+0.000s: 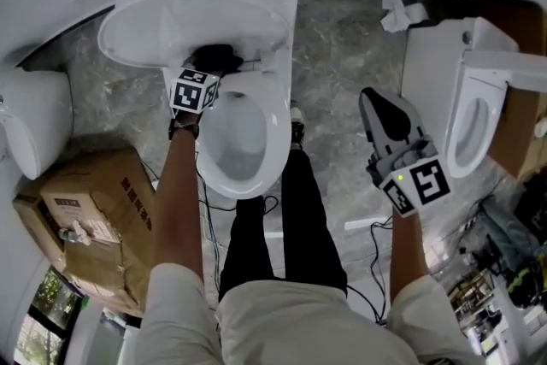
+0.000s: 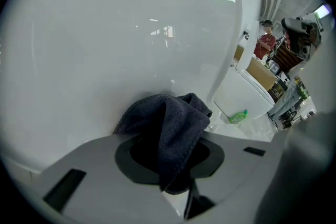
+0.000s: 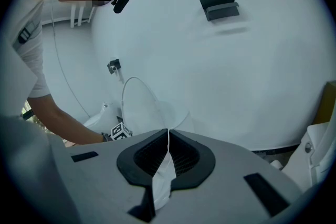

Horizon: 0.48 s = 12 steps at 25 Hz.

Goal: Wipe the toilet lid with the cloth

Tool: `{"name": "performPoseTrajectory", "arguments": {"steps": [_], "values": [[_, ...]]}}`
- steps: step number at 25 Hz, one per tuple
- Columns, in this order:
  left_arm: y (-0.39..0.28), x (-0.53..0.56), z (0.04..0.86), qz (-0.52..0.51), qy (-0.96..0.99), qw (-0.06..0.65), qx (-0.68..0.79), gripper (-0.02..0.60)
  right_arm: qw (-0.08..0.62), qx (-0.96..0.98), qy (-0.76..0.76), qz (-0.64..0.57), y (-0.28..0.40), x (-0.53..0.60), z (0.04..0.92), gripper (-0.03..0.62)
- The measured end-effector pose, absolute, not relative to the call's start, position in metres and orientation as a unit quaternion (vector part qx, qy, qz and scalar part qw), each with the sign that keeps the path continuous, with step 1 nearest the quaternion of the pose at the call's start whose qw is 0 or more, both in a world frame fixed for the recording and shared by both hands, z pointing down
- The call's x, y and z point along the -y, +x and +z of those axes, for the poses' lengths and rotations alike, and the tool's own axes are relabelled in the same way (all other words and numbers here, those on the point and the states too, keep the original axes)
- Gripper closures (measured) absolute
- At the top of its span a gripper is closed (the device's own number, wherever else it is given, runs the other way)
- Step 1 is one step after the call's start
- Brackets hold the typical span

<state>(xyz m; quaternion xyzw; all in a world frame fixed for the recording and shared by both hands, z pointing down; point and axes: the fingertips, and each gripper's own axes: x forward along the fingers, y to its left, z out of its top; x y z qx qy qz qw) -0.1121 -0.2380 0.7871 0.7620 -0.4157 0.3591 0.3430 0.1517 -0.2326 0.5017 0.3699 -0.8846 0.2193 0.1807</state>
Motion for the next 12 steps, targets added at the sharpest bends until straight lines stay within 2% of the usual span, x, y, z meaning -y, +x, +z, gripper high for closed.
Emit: {"name": "performPoseTrajectory", "arguments": {"steps": [6, 12], "values": [[-0.179, 0.236, 0.745, 0.343, 0.729, 0.321, 0.499, 0.494, 0.177, 0.9, 0.352, 0.187, 0.122, 0.243, 0.473, 0.563], [-0.207, 0.244, 0.661, 0.288, 0.736, 0.262, 0.554, 0.494, 0.184, 0.916, 0.33, 0.134, 0.08, 0.253, 0.434, 0.563]]}}
